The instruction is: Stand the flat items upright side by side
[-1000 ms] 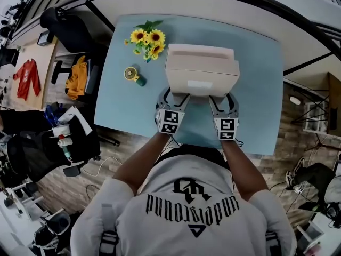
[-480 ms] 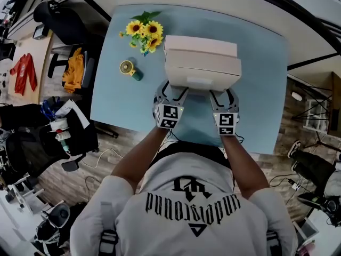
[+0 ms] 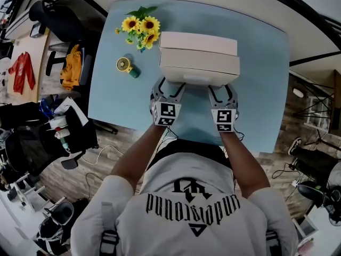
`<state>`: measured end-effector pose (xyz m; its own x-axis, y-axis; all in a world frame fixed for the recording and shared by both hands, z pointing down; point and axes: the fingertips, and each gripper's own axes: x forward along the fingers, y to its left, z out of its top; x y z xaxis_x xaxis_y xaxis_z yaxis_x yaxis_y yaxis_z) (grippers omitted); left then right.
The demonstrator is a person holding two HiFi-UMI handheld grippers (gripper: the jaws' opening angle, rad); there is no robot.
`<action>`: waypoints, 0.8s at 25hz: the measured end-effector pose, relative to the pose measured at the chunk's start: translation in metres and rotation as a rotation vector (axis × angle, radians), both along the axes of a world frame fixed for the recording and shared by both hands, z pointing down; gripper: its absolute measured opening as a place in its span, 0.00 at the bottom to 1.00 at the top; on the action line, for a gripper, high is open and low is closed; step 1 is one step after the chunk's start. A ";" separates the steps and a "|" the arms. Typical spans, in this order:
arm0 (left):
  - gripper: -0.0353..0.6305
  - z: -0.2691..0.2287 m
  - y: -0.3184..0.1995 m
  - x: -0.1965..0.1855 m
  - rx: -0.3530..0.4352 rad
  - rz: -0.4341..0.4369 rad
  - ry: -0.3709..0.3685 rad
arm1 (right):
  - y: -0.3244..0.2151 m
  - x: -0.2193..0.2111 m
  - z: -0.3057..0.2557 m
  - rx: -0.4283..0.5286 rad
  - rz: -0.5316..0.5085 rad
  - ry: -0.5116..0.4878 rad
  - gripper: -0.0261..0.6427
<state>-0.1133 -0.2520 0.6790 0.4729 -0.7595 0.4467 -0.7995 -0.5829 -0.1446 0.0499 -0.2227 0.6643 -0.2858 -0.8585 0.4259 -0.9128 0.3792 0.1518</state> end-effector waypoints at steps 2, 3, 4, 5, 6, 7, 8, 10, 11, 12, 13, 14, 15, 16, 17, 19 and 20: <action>0.59 0.002 -0.003 -0.003 0.011 -0.002 -0.011 | -0.003 -0.001 0.003 0.005 -0.008 0.012 0.45; 0.59 0.003 -0.004 -0.004 0.014 -0.005 -0.014 | -0.004 -0.002 0.003 0.008 -0.011 0.017 0.44; 0.59 0.004 -0.005 -0.004 0.016 -0.007 -0.016 | -0.005 -0.002 0.004 0.009 -0.014 0.022 0.44; 0.59 0.005 -0.006 -0.005 0.018 -0.008 -0.019 | -0.006 -0.002 0.005 0.009 -0.014 0.025 0.44; 0.59 0.006 -0.006 -0.005 0.020 -0.007 -0.023 | -0.006 -0.002 0.005 0.009 -0.013 0.027 0.44; 0.59 0.007 -0.006 -0.006 0.022 -0.007 -0.027 | -0.007 -0.002 0.005 0.009 -0.012 0.028 0.44; 0.59 0.008 -0.007 -0.006 0.023 -0.007 -0.029 | -0.008 -0.002 0.005 0.010 -0.011 0.030 0.44; 0.59 0.010 -0.008 -0.005 0.022 -0.010 -0.027 | -0.010 -0.001 0.006 0.012 -0.012 0.037 0.43; 0.59 0.011 -0.009 -0.005 0.022 -0.011 -0.026 | -0.011 -0.001 0.006 0.013 -0.013 0.040 0.44; 0.59 0.012 -0.010 -0.005 0.023 -0.012 -0.026 | -0.012 -0.001 0.007 0.013 -0.014 0.043 0.43; 0.58 0.013 -0.010 -0.004 0.025 -0.010 -0.026 | -0.013 0.000 0.008 0.014 -0.014 0.048 0.43; 0.58 0.013 -0.011 -0.003 0.029 -0.008 -0.027 | -0.013 0.002 0.009 0.014 -0.014 0.057 0.43; 0.58 0.012 -0.011 -0.002 0.032 -0.006 -0.027 | -0.013 0.004 0.010 0.015 -0.013 0.068 0.43; 0.58 0.012 -0.012 -0.002 0.036 -0.003 -0.027 | -0.013 0.006 0.011 0.018 -0.012 0.079 0.43; 0.58 0.012 -0.013 -0.001 0.041 -0.001 -0.028 | -0.013 0.006 0.012 0.019 -0.012 0.086 0.43; 0.58 0.012 -0.014 -0.002 0.051 0.004 -0.033 | -0.014 0.006 0.012 0.025 -0.016 0.085 0.43; 0.58 0.012 -0.014 -0.002 0.055 0.005 -0.035 | -0.015 0.005 0.012 0.031 -0.020 0.084 0.43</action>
<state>-0.1155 -0.2656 0.6914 0.4618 -0.7809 0.4206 -0.7905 -0.5774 -0.2041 0.0550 -0.2375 0.6764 -0.2670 -0.8663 0.4223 -0.8889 0.3907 0.2393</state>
